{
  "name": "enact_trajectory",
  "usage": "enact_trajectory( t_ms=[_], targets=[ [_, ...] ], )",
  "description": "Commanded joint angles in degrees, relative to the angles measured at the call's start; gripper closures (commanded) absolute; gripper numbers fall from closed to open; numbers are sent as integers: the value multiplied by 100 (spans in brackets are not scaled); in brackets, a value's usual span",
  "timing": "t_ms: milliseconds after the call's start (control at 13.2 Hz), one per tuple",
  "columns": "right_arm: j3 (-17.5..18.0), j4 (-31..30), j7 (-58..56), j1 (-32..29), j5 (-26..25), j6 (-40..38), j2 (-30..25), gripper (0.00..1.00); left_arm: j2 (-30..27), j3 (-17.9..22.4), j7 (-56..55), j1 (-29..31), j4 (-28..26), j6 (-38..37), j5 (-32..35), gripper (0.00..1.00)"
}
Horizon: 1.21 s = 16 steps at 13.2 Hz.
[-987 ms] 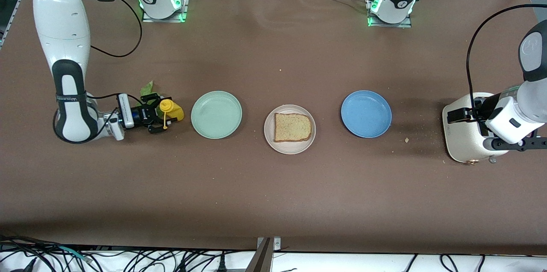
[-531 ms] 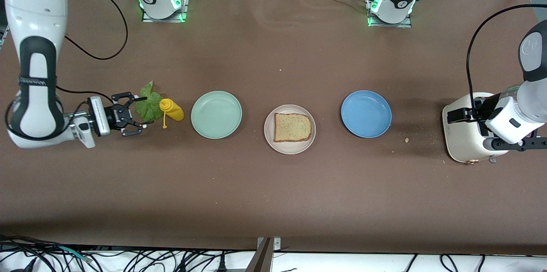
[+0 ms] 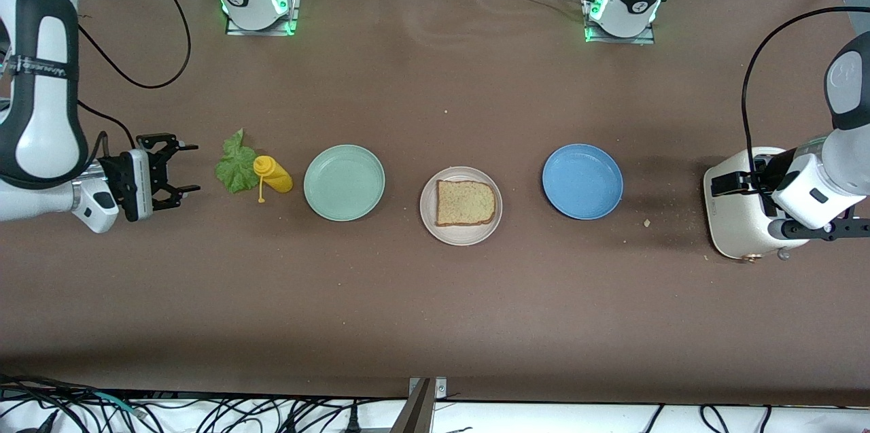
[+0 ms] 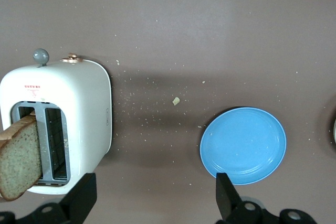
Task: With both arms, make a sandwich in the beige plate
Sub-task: 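Reach the right gripper down toward the green lettuce leaf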
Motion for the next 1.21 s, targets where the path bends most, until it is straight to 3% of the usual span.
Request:
enact_trajectory(
  t_ms=[0, 228, 380, 531, 835, 1139],
  targets=[
    [-17, -219, 1096, 316, -872, 465, -153, 12, -97, -45, 102, 28, -75, -33, 190, 0],
    [-8, -1226, 1881, 589, -1384, 1516, -705, 10, -105, -53, 102, 19, -75, -33, 190, 0],
    [62, -2638, 2818, 713, -1848, 2727, -1547, 10, -105, -53, 102, 19, -75, -33, 190, 0],
    [193, -3626, 3331, 713, -1904, 3758, -1981, 10, -97, -53, 102, 19, -75, -33, 190, 0],
    [238, -4613, 4044, 704, -1860, 5148, -2149, 10, -105, -53, 102, 19, -75, -33, 190, 0],
    [308, -4720, 4150, 696, -1842, 5388, -1983, 10, -105, -53, 102, 19, -75, -33, 190, 0]
  ],
)
